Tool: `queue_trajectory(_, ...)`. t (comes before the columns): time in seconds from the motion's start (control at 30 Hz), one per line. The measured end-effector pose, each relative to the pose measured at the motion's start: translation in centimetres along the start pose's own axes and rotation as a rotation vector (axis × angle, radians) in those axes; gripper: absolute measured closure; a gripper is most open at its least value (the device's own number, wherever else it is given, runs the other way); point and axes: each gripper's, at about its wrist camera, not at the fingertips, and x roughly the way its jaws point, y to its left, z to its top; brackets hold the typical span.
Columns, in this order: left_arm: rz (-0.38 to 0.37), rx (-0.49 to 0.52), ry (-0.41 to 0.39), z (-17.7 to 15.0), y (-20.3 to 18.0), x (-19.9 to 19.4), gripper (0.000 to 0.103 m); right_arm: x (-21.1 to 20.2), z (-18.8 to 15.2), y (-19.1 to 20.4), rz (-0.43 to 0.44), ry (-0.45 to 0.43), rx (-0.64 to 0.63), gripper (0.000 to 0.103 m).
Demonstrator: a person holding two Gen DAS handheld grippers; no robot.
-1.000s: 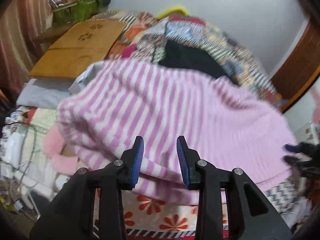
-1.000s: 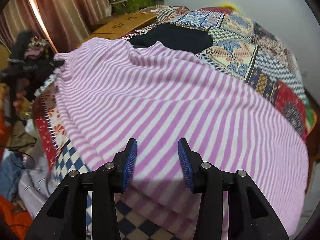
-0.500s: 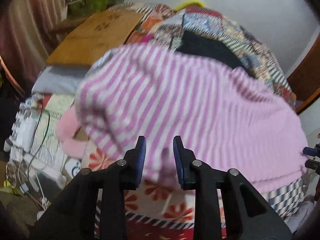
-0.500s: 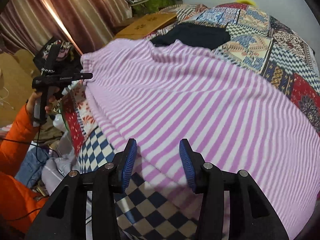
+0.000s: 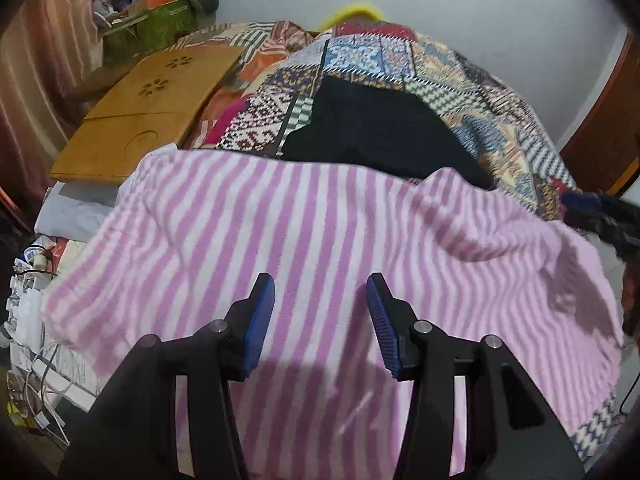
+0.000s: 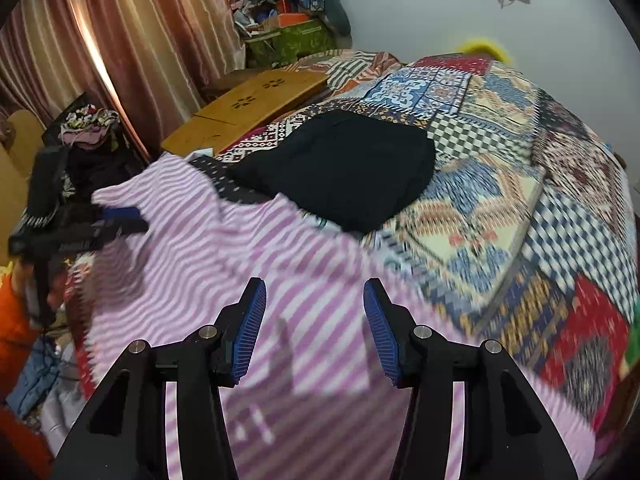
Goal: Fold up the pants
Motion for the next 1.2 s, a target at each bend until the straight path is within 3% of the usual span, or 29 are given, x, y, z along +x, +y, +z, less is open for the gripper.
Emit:
queue_trajectory(0.17, -0.007, -0.023, 0.013, -0.5, 0.8, 1.3, 0.056, 5.1, 1.5, -1.5, 0.026, 0.08, -0.001, 0.056)
queue_trajectory(0.23, -0.009, -0.025, 0.007, -0.6, 0.9, 1.5, 0.056, 6.6, 1.4, -1.9, 0.068, 0.121, 0.007, 0.067)
queue_trajectory(0.27, -0.006, -0.022, 0.003, -0.6, 0.9, 1.6, 0.055, 7.1, 1.3, -1.8, 0.086, 0.132, 0.005, 0.081)
queue_trajectory(0.3, -0.003, -0.018, 0.001, -0.7, 0.8, 1.7, 0.055, 7.4, 1.1, -1.6, 0.093, 0.146, -0.004, 0.087)
queue_trajectory(0.37, 0.007, -0.003, -0.006, -0.9, 0.6, 1.8, 0.054, 7.2, 0.9, -1.2, 0.082, 0.126, -0.026, 0.094)
queue_trajectory(0.6, 0.019, 0.003, -0.018, -1.5, 0.4, 1.8, 0.053, 6.6, 1.9, -0.5, -0.06, 0.049, -0.135, 0.097)
queue_trajectory(0.77, 0.037, 0.018, 0.017, -1.9, 0.2, 1.4, 0.053, 7.8, 2.6, -1.4, -0.104, 0.086, -0.112, 0.097)
queue_trajectory(0.9, 0.024, 0.003, 0.025, -2.2, 0.2, 0.0, 0.053, 5.3, 2.6, -1.8, -0.135, 0.077, -0.05, 0.084)
queue_trajectory(1.07, -0.005, 0.007, -0.02, -1.9, -1.4, -3.0, 0.053, -3.4, -1.0, -3.0, -0.168, -0.034, 0.035, 0.059)
queue_trajectory(1.2, -0.04, 0.053, -0.056, -1.0, -4.6, -4.9, 0.05, -10.9, -6.5, -4.4, -0.264, -0.084, 0.115, 0.058)
